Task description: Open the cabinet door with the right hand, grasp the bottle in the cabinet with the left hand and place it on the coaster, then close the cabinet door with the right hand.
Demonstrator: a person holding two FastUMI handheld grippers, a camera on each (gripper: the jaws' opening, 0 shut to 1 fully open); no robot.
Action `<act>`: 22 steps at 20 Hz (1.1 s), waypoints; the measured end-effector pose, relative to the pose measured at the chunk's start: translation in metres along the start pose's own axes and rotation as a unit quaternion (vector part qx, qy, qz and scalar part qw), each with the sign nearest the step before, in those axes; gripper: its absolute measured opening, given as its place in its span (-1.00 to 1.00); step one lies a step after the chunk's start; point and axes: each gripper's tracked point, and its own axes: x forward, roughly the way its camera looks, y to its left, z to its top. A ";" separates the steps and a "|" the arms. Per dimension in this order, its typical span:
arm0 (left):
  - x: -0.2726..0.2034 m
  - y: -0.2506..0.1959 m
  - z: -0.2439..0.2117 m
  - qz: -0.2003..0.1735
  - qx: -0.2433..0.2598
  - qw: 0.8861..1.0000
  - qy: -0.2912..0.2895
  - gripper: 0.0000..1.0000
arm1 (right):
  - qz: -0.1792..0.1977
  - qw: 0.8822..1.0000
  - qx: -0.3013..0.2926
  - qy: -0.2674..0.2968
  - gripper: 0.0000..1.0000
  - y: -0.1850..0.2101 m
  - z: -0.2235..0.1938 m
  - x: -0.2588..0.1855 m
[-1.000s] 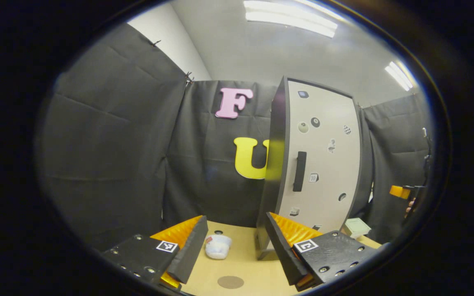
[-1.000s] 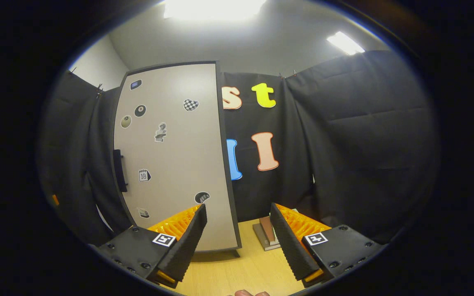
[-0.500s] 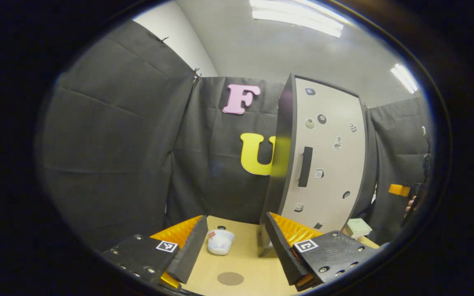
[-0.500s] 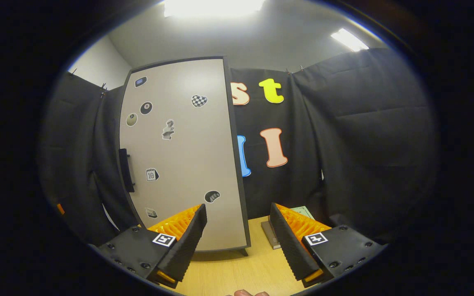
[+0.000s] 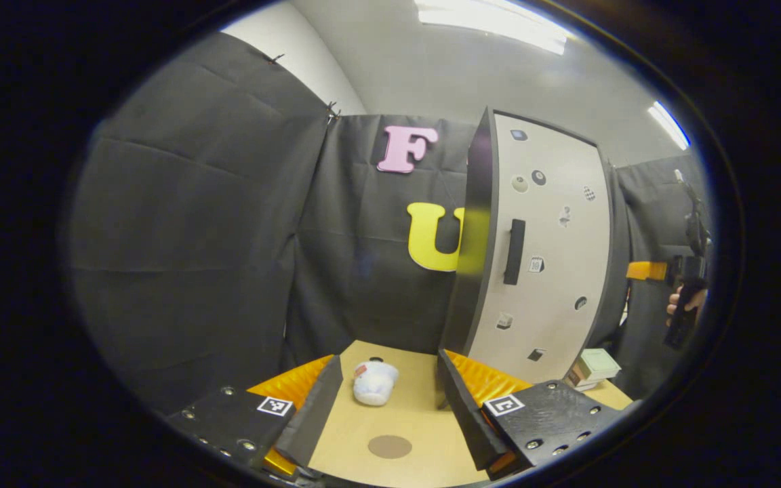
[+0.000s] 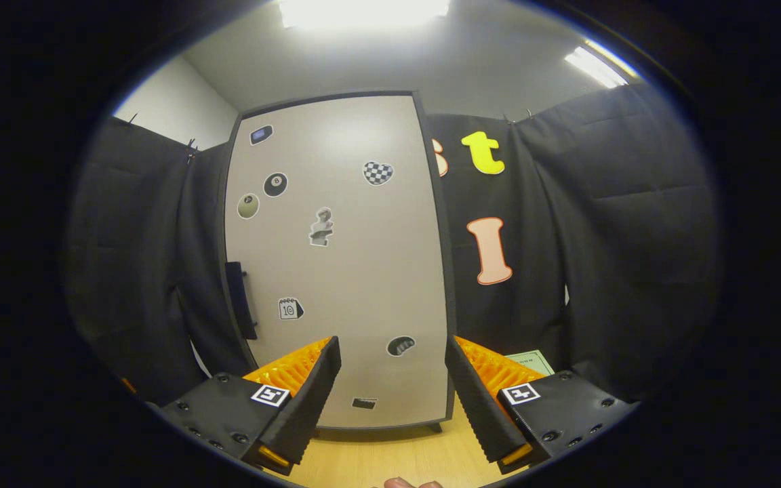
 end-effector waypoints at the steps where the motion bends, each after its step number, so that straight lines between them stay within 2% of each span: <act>1: -0.001 0.002 -0.004 0.002 -0.006 1.000 0.003 0.73 | 0.010 1.000 0.000 0.000 0.95 0.012 0.003 0.006; 4: -0.001 0.012 -0.016 0.008 -0.023 0.999 0.021 0.70 | 0.046 0.999 0.007 -0.007 0.95 0.056 0.017 0.020; 8: -0.007 0.043 -0.021 0.038 -0.028 0.998 0.032 0.73 | 0.086 0.996 -0.003 -0.007 0.96 0.116 0.025 0.033; 11: -0.013 0.064 -0.028 0.064 -0.038 0.996 0.039 0.70 | 0.102 0.995 -0.016 -0.010 0.95 0.150 0.026 0.048; 13: -0.016 0.074 -0.036 0.074 -0.046 0.995 0.046 0.70 | 0.113 0.994 -0.003 0.003 0.95 0.168 0.019 0.058; 16: -0.018 0.087 -0.045 0.089 -0.041 0.994 0.054 0.73 | 0.118 0.993 0.012 0.013 0.95 0.187 0.013 0.076; 22: -0.015 0.101 -0.057 0.105 -0.031 0.992 0.068 0.73 | 0.097 0.995 0.006 0.025 0.95 0.206 0.000 0.114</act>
